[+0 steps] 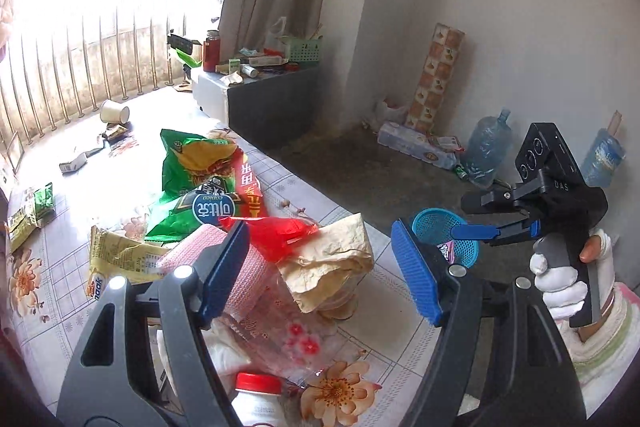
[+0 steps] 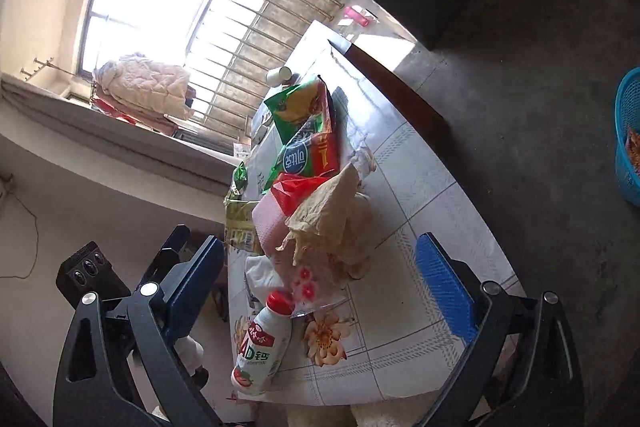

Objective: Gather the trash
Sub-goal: 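Grasp the red wrapper with the left tool while the right tool grasps the tan paper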

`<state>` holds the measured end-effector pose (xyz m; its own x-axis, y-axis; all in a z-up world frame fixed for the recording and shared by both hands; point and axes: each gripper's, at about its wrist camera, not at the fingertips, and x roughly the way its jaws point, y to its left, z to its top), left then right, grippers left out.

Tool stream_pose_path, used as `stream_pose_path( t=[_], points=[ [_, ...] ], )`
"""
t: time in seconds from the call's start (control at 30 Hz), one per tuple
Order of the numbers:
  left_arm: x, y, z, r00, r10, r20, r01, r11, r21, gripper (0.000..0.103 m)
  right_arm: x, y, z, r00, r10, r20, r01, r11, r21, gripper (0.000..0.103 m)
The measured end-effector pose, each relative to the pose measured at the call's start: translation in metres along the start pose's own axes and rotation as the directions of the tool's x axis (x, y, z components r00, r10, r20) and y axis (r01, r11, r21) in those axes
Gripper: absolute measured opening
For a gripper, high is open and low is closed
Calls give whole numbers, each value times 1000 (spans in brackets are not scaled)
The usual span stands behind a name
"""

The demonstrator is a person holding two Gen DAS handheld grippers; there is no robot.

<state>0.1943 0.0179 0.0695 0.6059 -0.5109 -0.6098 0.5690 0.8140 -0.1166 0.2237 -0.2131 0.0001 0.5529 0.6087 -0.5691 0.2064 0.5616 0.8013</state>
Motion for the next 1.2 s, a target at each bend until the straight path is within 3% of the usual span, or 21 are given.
stream_pose_path(
  t=[0.17, 0.4, 0.57, 0.87, 1.03, 1.2],
  points=[
    [34, -6, -2, 998, 43, -49, -36, 990, 136, 69, 54, -9, 2, 997, -23, -78, 27, 998, 49, 85],
    [95, -11, -3, 983, 102, -151, -57, 960, 274, 69, 81, -20, 16, 991, -12, -132, 24, 995, 93, 76],
    [122, -14, -9, 967, 147, -207, -68, 936, 346, 62, 93, -28, 23, 985, 17, -169, 2, 994, 113, 66],
    [134, -11, -6, 957, 97, -272, -3, 945, 327, 37, 103, -36, 23, 976, 84, -200, -55, 988, 144, 46],
    [134, -13, -7, 954, 78, -289, 23, 944, 329, 13, 103, -34, 24, 974, 114, -197, -87, 986, 140, 33],
    [127, -10, -1, 959, 74, -273, 13, 952, 305, 12, 98, -35, 26, 974, 127, -186, -102, 986, 135, 22]
  ],
)
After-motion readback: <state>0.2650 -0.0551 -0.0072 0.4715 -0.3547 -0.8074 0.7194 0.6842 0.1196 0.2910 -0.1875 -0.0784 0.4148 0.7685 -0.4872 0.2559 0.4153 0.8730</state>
